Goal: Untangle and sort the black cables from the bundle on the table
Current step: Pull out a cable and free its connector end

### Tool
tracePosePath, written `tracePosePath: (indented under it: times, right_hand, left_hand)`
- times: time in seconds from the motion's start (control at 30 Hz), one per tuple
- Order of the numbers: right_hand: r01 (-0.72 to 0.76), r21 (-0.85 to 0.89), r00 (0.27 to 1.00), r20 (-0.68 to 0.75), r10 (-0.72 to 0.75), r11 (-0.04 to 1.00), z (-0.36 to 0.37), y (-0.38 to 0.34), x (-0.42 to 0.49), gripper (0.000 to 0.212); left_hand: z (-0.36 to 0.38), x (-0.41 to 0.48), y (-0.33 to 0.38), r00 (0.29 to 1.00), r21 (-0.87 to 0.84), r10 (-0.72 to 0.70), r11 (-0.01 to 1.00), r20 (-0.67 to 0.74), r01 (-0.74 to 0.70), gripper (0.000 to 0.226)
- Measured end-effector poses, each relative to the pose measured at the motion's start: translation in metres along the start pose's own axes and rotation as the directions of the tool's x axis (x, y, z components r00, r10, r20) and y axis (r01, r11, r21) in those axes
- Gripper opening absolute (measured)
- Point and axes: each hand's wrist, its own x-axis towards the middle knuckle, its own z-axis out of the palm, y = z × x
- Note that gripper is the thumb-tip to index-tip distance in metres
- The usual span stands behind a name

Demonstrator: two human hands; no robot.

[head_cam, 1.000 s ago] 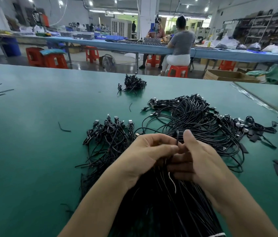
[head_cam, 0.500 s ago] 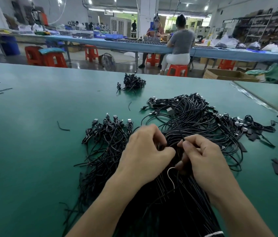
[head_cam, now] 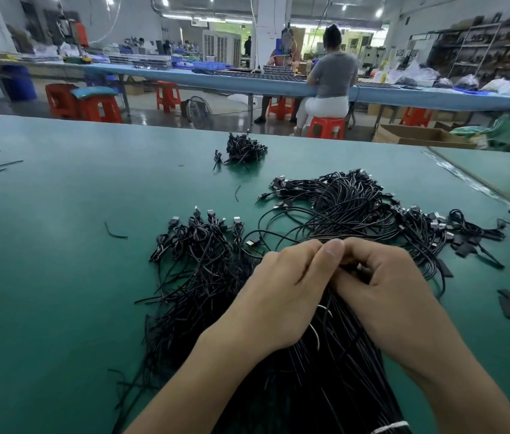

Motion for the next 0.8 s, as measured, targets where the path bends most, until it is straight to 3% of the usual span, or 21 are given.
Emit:
tracePosePath:
  times: [0.1, 0.17, 0.27, 0.37, 0.43, 0.53, 0.6, 0.7, 0.77, 0.8]
  right_hand:
    - [-0.027, 0.027, 0.997, -0.076, 0.029, 0.999, 0.000, 0.002, 0.000, 0.018]
    - [-0.048, 0.185, 0.992, -0.108, 0.069, 0.982, -0.002, 0.001, 0.002, 0.021]
    - [-0.040, 0.394, 0.993, -0.090, 0.082, 0.918, -0.007, -0.006, 0.002, 0.013]
    - [-0.037, 0.497, 0.991, -0.093, 0.095, 0.867, -0.007, -0.007, 0.002, 0.020]
    - [-0.077, 0.527, 0.988, -0.075, 0.137, 0.846, -0.005, -0.006, 0.002, 0.022]
    - [-0.161, 0.353, 0.985, 0.006, 0.170, 0.922, 0.002, -0.003, 0.001, 0.014]
    - [-0.202, 0.121, 0.979, 0.066, 0.195, 0.972, 0.006, 0.003, 0.001, 0.016]
    - [-0.164, -0.157, 0.960, 0.202, 0.194, 0.974, 0.011, 0.004, -0.002, 0.022]
    - [-0.122, -0.198, 0.933, 0.311, 0.180, 0.973, 0.012, -0.001, -0.005, 0.025]
    - [-0.082, -0.215, 0.924, 0.349, 0.155, 0.973, 0.012, -0.004, -0.006, 0.025]
  left_hand:
    - [-0.001, 0.001, 0.000, 0.994, -0.126, -0.073, 0.988, 0.085, 0.083, 0.065]
    - [-0.006, 0.000, 0.004, 0.986, -0.307, -0.106, 0.941, 0.129, 0.141, 0.060]
    - [-0.017, -0.003, 0.007, 0.949, -0.396, -0.132, 0.886, 0.286, 0.243, 0.063]
    - [-0.028, -0.008, 0.011, 0.823, -0.546, 0.001, 0.748, 0.568, 0.377, 0.054]
    - [-0.032, -0.009, 0.013, 0.791, -0.658, 0.110, 0.629, 0.602, 0.413, 0.045]
    - [-0.028, -0.004, 0.013, 0.896, -0.810, 0.115, 0.489, 0.429, 0.325, 0.039]
    - [-0.024, 0.002, 0.010, 0.959, -0.885, 0.024, 0.392, 0.282, 0.250, 0.039]
    - [-0.022, 0.007, 0.005, 0.979, -0.961, -0.173, 0.237, 0.104, 0.143, 0.039]
    - [-0.022, 0.010, -0.003, 0.964, -0.955, -0.264, 0.294, -0.036, 0.045, 0.037]
    - [-0.022, 0.010, -0.006, 0.954, -0.914, -0.280, 0.406, -0.111, 0.013, 0.036]
